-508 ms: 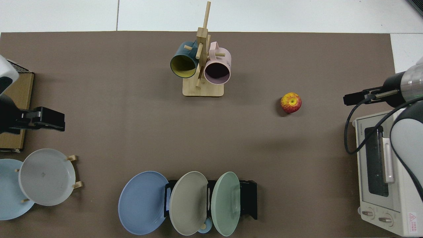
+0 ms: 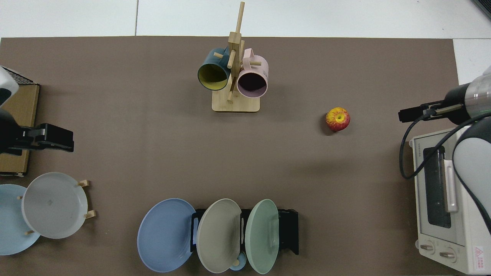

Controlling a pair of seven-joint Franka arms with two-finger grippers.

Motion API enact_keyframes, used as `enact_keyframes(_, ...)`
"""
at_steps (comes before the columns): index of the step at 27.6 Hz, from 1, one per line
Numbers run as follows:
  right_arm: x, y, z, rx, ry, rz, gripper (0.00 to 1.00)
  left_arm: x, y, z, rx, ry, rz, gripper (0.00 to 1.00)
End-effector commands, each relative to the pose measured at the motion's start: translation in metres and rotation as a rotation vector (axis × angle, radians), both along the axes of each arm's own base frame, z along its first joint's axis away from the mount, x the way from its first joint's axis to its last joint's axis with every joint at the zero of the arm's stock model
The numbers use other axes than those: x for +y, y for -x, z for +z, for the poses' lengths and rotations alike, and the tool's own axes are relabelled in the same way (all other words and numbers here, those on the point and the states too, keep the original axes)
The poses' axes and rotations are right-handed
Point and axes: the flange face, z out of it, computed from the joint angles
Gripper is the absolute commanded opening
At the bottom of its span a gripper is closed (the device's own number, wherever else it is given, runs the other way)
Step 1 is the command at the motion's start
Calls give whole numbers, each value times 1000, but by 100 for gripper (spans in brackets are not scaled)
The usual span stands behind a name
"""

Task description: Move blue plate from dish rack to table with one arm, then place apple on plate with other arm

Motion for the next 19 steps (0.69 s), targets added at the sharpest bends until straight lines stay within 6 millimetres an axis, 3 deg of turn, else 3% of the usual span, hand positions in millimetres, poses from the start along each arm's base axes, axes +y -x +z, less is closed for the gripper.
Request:
enact_keyframes(1,22,9,-5,26,-19,20,100,-9,10,6,1,9,-25,100)
enact_keyframes(4,35,13,-30,47,-24,12,100,-13,22,-6,17,-3,-29,99)
enact_keyframes(11,61,-14,-72,32,-27,-41,100,-21,79,-60,22,34,-94,99)
enact_keyframes(19,83,-45,-141,24,-6,-25,100,-40,107,-119,83,21,-144,99)
